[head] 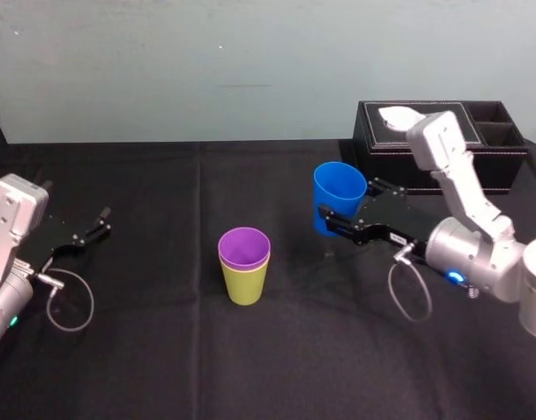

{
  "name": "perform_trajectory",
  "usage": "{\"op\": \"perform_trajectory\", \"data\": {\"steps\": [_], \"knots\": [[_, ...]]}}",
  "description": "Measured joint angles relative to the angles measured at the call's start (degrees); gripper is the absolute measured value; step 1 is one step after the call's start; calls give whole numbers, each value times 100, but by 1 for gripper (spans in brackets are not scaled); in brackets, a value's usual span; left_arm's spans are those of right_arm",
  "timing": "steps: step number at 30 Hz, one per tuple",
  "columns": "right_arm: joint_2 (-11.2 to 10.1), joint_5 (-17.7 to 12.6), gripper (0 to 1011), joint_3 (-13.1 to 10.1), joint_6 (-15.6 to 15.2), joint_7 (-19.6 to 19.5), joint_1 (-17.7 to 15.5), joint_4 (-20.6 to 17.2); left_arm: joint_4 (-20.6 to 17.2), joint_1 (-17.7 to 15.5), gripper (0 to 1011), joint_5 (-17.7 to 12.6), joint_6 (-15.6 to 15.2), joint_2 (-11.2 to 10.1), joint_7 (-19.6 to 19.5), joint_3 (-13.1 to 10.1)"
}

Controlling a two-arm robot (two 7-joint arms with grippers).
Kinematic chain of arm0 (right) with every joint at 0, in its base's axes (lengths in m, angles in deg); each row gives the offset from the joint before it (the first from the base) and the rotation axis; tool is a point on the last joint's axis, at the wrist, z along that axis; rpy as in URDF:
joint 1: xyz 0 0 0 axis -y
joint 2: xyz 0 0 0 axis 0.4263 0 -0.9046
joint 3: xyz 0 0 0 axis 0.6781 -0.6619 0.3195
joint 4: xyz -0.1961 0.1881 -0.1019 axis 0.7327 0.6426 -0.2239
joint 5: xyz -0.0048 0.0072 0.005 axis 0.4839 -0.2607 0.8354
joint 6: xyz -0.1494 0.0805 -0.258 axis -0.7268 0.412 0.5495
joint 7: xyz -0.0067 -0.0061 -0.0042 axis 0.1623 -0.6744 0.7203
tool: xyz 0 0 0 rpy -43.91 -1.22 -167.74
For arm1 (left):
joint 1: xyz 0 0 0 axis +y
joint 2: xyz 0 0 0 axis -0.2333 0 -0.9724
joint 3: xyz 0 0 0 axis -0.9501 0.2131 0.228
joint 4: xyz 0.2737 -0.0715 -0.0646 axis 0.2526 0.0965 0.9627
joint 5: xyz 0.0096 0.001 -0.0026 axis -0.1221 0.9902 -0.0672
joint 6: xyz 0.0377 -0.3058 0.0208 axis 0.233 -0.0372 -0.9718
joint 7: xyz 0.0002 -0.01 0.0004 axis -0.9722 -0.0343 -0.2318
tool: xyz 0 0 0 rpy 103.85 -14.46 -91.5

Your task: Stack the three plastic cups sequentially using one hand.

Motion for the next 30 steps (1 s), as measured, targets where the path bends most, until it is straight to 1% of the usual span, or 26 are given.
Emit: {"op": "perform_trajectory", "data": {"steps": [6, 7, 8, 11, 16, 19, 22, 25, 30], "knots": [[-318, -219, 729, -104, -56, 184, -199, -521, 0, 0, 1010, 0, 0, 0, 0, 0], [-415, -274, 729, -136, -59, 227, -265, -679, 0, 0, 1010, 0, 0, 0, 0, 0], [-415, -274, 729, -136, -59, 227, -265, -679, 0, 0, 1010, 0, 0, 0, 0, 0], [-603, -398, 729, -186, -84, 298, -396, -1008, 0, 0, 1010, 0, 0, 0, 0, 0], [-765, -522, 729, -194, -89, 326, -518, -1364, 0, 0, 1010, 0, 0, 0, 0, 0], [-793, -548, 730, -151, -87, 329, -521, -1438, 0, 0, 1010, 0, 0, 0, 0, 0], [-794, -560, 729, -27, -87, 334, -476, -1478, 0, 0, 1010, 0, 0, 0, 0, 0], [-747, -551, 729, 170, -97, 333, -359, -1460, 0, 0, 1010, 0, 0, 0, 0, 0], [-650, -515, 729, 397, -117, 284, -207, -1369, 0, 0, 1010, 0, 0, 0, 0, 0]]}}
